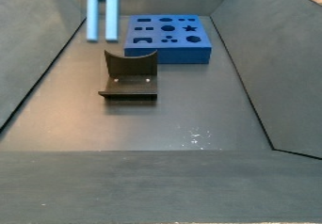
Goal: Pick up the square-circle object. Move up. Place the square-circle object on the fixture. Regrasp the square-circle object. Move to above the board. Insert the square-circle object.
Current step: Move to above the board.
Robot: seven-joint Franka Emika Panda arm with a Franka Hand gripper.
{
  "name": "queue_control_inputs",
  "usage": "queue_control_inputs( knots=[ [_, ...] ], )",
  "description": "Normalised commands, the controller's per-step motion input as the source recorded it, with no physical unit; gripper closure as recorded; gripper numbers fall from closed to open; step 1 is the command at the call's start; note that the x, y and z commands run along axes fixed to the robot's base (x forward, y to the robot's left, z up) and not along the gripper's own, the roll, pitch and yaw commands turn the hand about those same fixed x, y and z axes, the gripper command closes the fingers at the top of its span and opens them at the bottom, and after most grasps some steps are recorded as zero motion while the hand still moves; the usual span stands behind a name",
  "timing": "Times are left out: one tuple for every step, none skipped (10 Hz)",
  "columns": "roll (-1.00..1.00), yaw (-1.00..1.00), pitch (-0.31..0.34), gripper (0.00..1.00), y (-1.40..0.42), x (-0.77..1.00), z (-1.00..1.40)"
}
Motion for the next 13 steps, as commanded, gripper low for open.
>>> queue_control_inputs(
  knots=[
    [-0.05,0.04,0.118,1.0,-0.01,0.04,0.63],
    [-0.05,0.05,0.133,1.0,-0.01,0.03,0.42],
    [-0.06,0.05,0.134,1.0,-0.01,0.02,0.32],
    [-0.54,1.0,0.067,1.0,-1.0,-0.66,0.35],
    [-0.53,1.0,0.053,1.0,-1.0,-0.66,0.32],
    [-0.52,1.0,0.024,1.0,-1.0,-0.65,0.32],
    [-0.51,1.0,-0.012,1.0,-1.0,-0.64,0.31],
    [-0.49,1.0,-0.041,1.0,-1.0,-0.64,0.33],
    [-0.48,1.0,-0.07,1.0,-1.0,-0.64,0.33],
    [-0.47,1.0,-0.096,1.0,-1.0,-0.64,0.34],
    [-0.45,1.0,-0.132,1.0,-1.0,-0.64,0.35],
    [-0.44,1.0,-0.159,1.0,-0.77,-0.5,0.28],
    [-0.42,1.0,-0.176,1.0,-0.57,-0.38,0.21]
  ],
)
